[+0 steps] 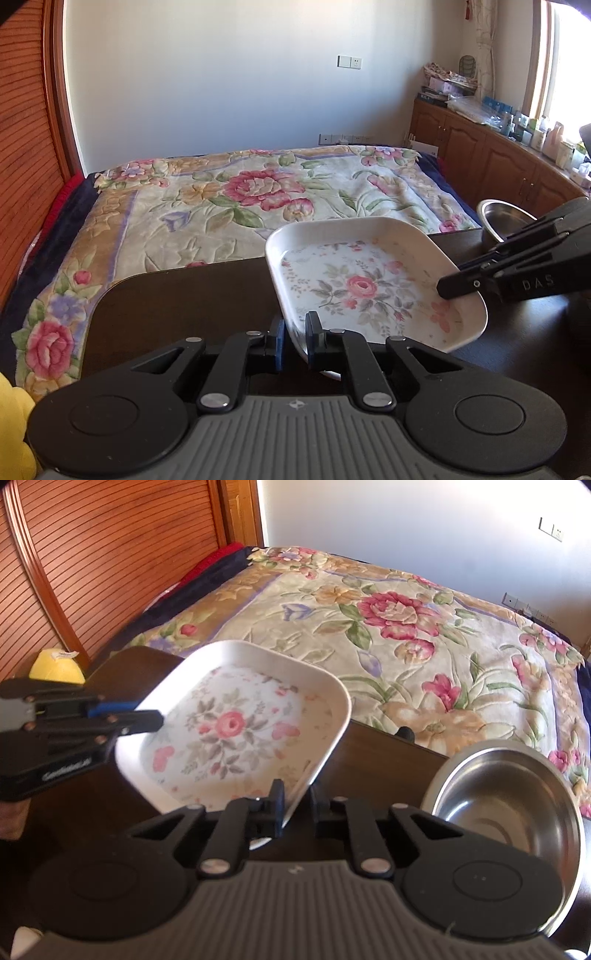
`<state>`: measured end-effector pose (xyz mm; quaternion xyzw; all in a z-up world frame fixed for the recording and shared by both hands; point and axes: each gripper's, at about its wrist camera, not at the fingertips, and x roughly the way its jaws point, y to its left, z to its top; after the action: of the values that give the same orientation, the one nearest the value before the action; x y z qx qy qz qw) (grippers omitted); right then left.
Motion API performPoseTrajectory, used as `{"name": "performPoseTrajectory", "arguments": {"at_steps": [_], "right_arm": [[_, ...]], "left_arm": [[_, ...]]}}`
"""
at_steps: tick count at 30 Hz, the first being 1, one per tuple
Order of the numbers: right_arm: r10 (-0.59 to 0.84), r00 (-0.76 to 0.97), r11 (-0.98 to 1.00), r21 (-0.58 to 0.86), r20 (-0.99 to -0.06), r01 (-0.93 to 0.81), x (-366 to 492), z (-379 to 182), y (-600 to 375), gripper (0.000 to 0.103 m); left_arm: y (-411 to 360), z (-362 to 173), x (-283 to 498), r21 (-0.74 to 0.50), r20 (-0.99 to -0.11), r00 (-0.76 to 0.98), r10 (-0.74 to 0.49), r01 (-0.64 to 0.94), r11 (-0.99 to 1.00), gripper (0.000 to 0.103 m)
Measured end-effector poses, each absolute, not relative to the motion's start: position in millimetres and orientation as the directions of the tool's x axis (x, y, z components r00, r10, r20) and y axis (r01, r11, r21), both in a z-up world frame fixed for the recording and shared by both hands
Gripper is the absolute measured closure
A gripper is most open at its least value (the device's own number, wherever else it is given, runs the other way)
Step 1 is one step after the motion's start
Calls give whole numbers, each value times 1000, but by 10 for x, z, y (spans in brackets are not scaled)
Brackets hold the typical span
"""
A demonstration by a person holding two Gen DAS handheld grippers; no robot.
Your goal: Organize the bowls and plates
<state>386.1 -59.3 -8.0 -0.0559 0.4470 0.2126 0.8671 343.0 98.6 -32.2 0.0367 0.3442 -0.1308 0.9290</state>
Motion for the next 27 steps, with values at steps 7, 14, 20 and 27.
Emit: {"name": "performPoseTrajectory", "arguments": {"at_steps": [7,14,20,27], "right_arm": [[369,511,892,141,-777,-429,3682,-15,-657,89],[406,522,881,171,-750,-441,3450,131,-736,89],[424,549,877,174,-720,-449,3242,333,-807,89],[429,582,877,162,-691,-453,3020,516,-894,89]], "left_arm": [[988,-224,3170,-25,-644,734,-216,262,965,89],[924,-12,2878,-11,-620,755,-212,263,965,89],[861,175,2624,0,-600,771,-213,267,964,88],[790,364,2374,13,-573,789,-221,279,960,88]]}}
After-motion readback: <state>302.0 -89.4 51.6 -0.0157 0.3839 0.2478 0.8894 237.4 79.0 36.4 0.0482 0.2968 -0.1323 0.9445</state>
